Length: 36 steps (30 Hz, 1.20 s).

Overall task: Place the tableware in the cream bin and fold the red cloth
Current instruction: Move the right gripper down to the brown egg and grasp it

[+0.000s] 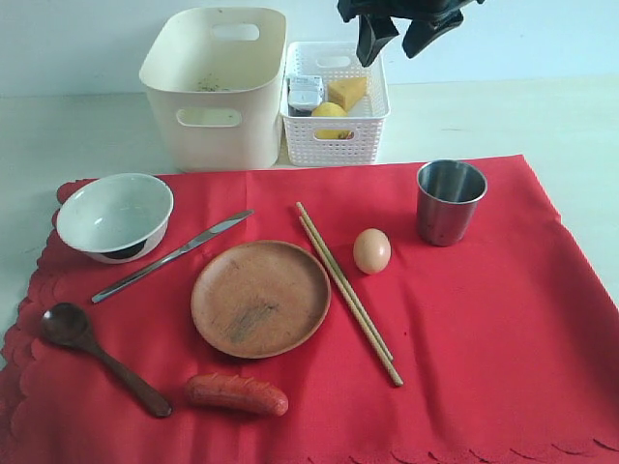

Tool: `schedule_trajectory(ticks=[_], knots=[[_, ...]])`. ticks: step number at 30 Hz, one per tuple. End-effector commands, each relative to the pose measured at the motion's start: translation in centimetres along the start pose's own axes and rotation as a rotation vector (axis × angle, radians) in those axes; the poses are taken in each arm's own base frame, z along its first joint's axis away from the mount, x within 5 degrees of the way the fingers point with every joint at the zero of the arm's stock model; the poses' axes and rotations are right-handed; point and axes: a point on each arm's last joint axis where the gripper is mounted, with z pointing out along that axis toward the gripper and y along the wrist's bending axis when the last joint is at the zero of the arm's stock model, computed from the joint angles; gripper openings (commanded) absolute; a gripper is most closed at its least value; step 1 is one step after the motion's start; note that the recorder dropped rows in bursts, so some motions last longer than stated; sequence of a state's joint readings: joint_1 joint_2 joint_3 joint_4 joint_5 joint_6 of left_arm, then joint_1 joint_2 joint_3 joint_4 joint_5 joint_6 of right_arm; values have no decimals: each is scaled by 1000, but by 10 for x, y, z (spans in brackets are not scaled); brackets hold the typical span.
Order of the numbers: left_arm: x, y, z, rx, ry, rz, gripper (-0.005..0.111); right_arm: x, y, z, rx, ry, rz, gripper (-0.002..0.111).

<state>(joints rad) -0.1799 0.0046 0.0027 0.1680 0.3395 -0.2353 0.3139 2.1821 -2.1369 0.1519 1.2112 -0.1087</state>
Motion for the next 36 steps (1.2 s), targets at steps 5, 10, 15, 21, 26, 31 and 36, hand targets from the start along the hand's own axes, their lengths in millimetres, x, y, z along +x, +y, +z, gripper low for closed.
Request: schedule_trajectory(ticks=[5,10,15,21,26,31,36], knots=[[-2,-1,-1,8,-18,0,1,24,3,-11,-9,73,14,59],[-2,-1,-1,8,-18,0,1,44,5,-18,-4,65,17,59],[-2,-1,-1,8,-18,0,1,58,9,-23,-26,20,26,59],[-2,-1,-1,8,-18,0,1,77,34,-8,-57,82,-47,59],[-2,-1,-1,8,-18,0,1,95,68,14,-75,108,-160,59],[-2,-1,-1,8,-18,0,1,105,88,26,-45,124,-260,59],[-2,-1,-1,8,-18,0,1,114,93,42,-38,187,-290,59]])
